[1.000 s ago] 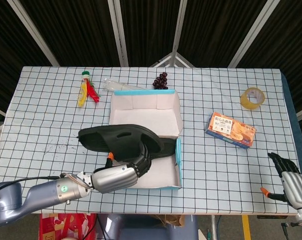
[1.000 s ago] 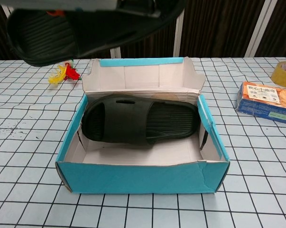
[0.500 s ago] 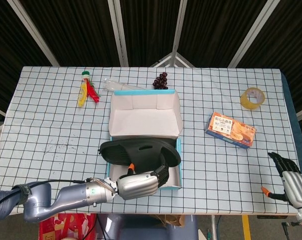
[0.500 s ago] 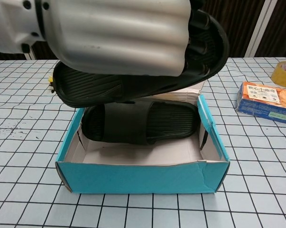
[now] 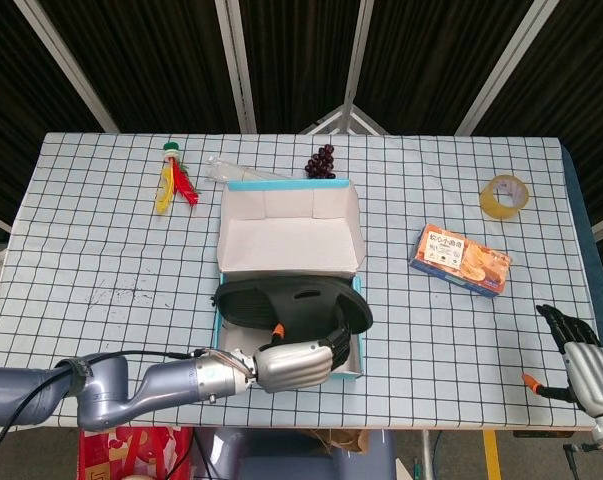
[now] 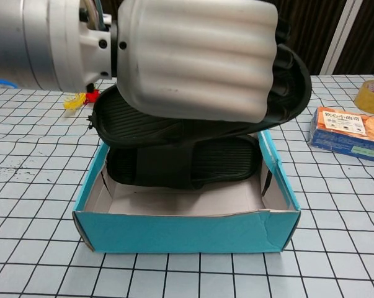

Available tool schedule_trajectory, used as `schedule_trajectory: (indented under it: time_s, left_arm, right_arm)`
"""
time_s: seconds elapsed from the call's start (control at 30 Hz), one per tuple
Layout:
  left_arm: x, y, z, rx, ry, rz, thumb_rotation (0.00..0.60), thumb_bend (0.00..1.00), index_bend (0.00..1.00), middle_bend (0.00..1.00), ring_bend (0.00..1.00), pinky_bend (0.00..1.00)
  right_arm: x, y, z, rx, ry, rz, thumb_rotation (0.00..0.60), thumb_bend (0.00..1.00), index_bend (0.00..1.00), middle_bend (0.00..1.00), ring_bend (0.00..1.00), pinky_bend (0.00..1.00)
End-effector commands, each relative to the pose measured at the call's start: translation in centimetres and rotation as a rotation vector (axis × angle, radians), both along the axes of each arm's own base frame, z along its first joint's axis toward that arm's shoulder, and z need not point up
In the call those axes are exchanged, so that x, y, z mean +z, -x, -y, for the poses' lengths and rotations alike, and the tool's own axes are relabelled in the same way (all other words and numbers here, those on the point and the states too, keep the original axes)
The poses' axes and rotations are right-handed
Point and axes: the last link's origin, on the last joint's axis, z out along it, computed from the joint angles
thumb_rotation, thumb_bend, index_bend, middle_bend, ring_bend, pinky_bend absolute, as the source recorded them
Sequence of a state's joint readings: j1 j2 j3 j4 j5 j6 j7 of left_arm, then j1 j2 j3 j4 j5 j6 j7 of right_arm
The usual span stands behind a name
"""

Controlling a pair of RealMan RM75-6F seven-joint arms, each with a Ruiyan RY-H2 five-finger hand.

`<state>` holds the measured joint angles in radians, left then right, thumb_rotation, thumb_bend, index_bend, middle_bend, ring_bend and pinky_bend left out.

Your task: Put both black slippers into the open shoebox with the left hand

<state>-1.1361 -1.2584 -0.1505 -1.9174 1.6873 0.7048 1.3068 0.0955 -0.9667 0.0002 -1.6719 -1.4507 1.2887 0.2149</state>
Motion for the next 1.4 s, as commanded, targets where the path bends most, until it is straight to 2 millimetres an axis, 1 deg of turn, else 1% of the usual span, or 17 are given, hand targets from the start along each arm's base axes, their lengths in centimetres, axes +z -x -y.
schedule_trajectory:
  time_s: [0.03,0.2,0.27,0.4,0.67,1.07,1.23,1.4]
  left_arm:
    - [-0.7,-0.5,-0.1,-0.010,0.017,-0.017,0.600,0.43,0.57,0.63,0.31,0.33]
    - [-0.8,-1.1,0.1,-0.031,0.034,-0.047,0.600,0.43,0.57,0.63,0.31,0.34]
    - [-0.7,-1.0,0.5,-0.041,0.042,-0.062,0.600,0.43,0.57,0.63,0.31,0.34]
    - [-0.7,-0.6,1.1,-0.044,0.049,-0.088,0.600,0.43,0.57,0.63,0.31,0.34]
    - [-1.4,0.1,1.9,-0.035,0.069,-0.130,0.600,0.43,0.56,0.62,0.31,0.34]
    - [-3.4,-0.3,0.1,-0.005,0.057,-0.160,0.600,0.43,0.56,0.62,0.31,0.34]
    - [-4.2,-0.5,0.0,-0.003,0.073,-0.165,0.600,0.43,0.56,0.61,0.31,0.34]
    - [-4.5,-0.5,0.1,0.000,0.086,-0.156,0.600,0.43,0.56,0.62,0.31,0.34]
  right_arm:
    - [0.0,0.0,0.0,-0.002,-0.003,0.001,0.600,0.22,0.01,0.07,0.10,0.07]
    - [-0.1,0.0,0.0,-0.001,-0.008,-0.001,0.600,0.22,0.01,0.07,0.10,0.07]
    - [-0.1,0.0,0.1,-0.002,-0.008,-0.001,0.600,0.22,0.01,0.07,0.10,0.07]
    - [0.0,0.0,0.0,-0.003,-0.004,0.002,0.600,0.22,0.01,0.07,0.10,0.07]
    - [0.1,0.1,0.0,-0.004,-0.004,0.004,0.600,0.22,0.01,0.07,0.10,0.07]
    - [0.1,0.1,0.0,-0.001,0.001,0.003,0.600,0.22,0.01,0.07,0.10,0.07]
    - [0.1,0.2,0.0,-0.003,0.001,0.002,0.600,0.22,0.01,0.07,0.10,0.07]
    - [0.2,0.2,0.0,-0.004,0.001,0.002,0.600,0.22,0.01,0.07,0.10,0.07]
